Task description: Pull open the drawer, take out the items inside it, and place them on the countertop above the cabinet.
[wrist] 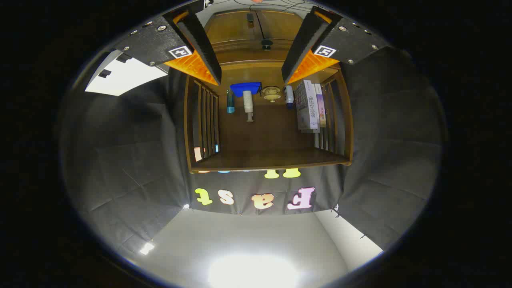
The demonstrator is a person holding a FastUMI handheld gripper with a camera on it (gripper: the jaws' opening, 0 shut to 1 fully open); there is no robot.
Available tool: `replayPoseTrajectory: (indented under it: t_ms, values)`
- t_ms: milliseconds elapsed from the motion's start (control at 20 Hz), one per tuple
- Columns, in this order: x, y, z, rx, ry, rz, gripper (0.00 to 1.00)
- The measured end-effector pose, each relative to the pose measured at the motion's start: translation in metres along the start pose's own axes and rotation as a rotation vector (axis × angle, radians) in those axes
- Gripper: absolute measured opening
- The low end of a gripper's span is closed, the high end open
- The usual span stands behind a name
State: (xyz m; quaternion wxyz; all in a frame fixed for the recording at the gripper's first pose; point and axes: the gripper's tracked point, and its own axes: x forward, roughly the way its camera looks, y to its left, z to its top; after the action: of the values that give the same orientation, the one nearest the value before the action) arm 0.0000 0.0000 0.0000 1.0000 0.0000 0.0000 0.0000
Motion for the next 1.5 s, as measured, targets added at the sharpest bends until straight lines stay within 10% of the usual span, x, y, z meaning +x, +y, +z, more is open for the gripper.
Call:
replayPoseTrajectory:
  t_ms: [1200,1500]
  values:
    - [0.022,0.006,-0.05,0.0,0.074,0.019,0.94]
    - [0.049,0.031,-0.103,0.162,0.185,0.158,0.95]
